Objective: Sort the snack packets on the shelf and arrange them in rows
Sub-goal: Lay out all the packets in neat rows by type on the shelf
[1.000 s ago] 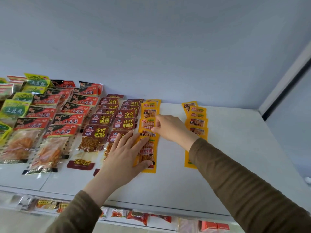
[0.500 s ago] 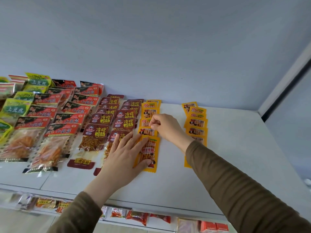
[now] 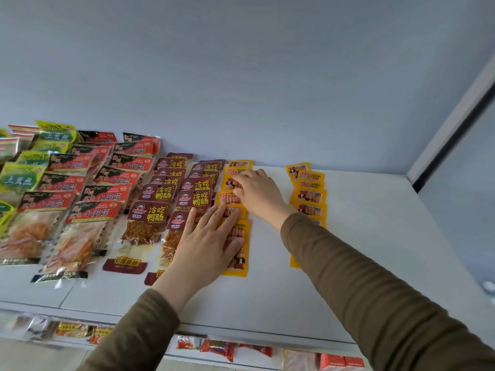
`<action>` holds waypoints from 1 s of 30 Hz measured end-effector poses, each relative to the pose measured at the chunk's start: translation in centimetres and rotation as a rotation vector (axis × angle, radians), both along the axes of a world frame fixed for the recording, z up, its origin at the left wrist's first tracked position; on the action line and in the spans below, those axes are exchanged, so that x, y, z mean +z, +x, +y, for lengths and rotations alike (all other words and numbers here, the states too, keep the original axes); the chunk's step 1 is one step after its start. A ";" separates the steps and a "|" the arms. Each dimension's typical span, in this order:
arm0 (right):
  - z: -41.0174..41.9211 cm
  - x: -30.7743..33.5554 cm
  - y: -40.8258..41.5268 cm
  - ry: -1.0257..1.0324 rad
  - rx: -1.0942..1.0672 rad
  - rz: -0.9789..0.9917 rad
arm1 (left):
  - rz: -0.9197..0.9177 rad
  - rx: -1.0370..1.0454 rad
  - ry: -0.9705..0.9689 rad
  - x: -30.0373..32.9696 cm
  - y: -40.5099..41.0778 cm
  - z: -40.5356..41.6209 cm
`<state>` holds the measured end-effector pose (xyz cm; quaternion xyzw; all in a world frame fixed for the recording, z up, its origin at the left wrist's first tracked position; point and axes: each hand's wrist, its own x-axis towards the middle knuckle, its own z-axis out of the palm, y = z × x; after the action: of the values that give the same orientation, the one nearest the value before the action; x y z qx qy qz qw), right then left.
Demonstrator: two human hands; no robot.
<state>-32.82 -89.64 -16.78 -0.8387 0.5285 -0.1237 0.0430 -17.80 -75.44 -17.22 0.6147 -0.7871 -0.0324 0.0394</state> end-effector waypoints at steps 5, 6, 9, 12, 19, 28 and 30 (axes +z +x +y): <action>-1.5 1.3 0.2 0.004 0.008 -0.103 | 0.021 0.003 0.015 0.1 0.0 0.0; -1.9 1.7 0.3 0.033 0.016 -0.064 | 0.022 0.003 0.018 0.2 0.0 0.0; -2.6 1.5 0.8 0.166 0.034 0.046 | 0.023 0.005 0.026 0.3 -0.1 0.0; -3.0 0.7 0.6 0.224 0.017 -0.012 | 0.016 0.003 0.028 0.3 0.0 0.0; -3.8 0.1 0.5 0.216 0.001 -0.092 | 0.022 -0.002 0.042 0.7 0.1 -0.3; -1.1 1.5 0.1 -0.063 0.016 -0.196 | 0.064 -0.005 -0.027 1.0 0.2 0.1; -0.1 1.5 0.3 -0.003 0.073 -0.070 | 0.023 -0.009 0.004 0.8 0.4 0.1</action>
<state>-32.56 -89.72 -15.26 -0.8527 0.4956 -0.1519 0.0648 -17.41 -75.31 -16.37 0.6109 -0.7892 -0.0415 0.0471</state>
